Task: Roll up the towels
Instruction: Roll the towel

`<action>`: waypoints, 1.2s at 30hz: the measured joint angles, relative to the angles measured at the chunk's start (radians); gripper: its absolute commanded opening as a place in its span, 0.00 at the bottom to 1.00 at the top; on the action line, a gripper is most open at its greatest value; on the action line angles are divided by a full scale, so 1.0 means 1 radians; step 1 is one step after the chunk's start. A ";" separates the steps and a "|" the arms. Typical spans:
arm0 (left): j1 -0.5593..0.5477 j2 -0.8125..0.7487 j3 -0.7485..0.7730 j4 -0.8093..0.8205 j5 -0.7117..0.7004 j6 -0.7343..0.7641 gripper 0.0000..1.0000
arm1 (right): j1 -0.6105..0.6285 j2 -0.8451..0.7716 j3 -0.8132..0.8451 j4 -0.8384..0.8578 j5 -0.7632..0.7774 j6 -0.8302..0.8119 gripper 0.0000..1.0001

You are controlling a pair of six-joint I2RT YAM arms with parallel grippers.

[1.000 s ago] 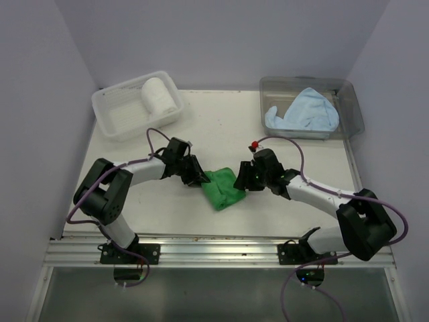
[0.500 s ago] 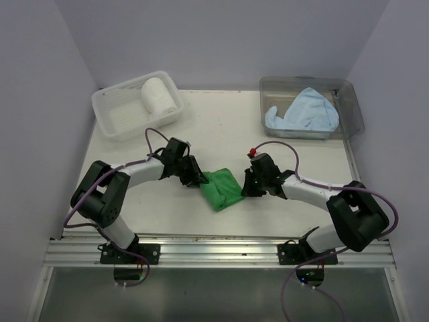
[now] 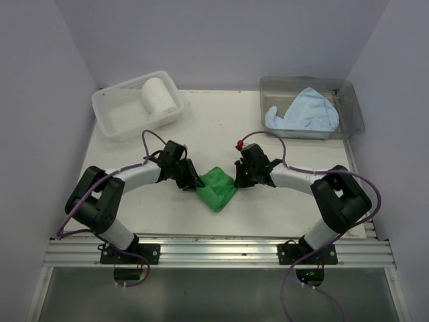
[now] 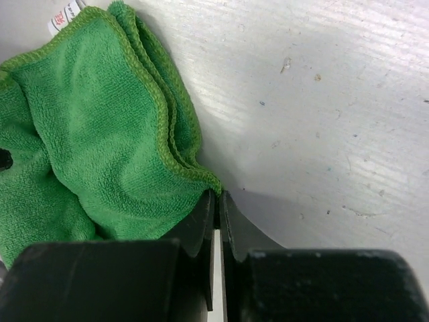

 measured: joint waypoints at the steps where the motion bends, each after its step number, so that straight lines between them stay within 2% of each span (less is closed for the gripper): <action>1: 0.000 0.003 0.002 -0.001 0.000 0.000 0.08 | 0.000 0.000 0.004 -0.007 0.005 -0.009 0.12; 2: 0.000 0.006 0.004 -0.002 0.000 0.000 0.08 | 0.000 -0.003 0.006 -0.018 0.013 -0.016 0.22; 5: 0.000 0.014 0.011 -0.006 0.001 0.000 0.08 | 0.001 -0.039 0.007 -0.069 0.058 -0.036 0.41; 7: 0.000 0.020 0.015 -0.009 0.002 0.000 0.08 | 0.008 -0.088 0.007 -0.106 0.097 -0.047 0.47; 11: 0.000 0.026 0.024 -0.019 0.004 0.000 0.08 | 0.075 -0.222 0.015 -0.171 0.197 -0.063 0.50; 17: 0.000 0.031 0.033 -0.027 0.005 0.001 0.08 | 0.360 -0.258 0.093 -0.210 0.373 -0.101 0.49; 19: 0.000 0.032 0.034 -0.028 0.005 0.000 0.08 | 0.449 -0.229 0.126 -0.213 0.425 -0.124 0.49; 25: 0.000 0.032 0.034 -0.028 0.005 0.000 0.08 | 0.587 -0.071 0.204 -0.214 0.518 -0.192 0.44; 29: 0.000 0.032 0.034 -0.028 0.005 0.000 0.08 | 0.639 0.014 0.235 -0.212 0.551 -0.239 0.44; 36: 0.000 0.033 0.035 -0.031 0.003 0.000 0.08 | 0.667 0.128 0.289 -0.210 0.642 -0.274 0.52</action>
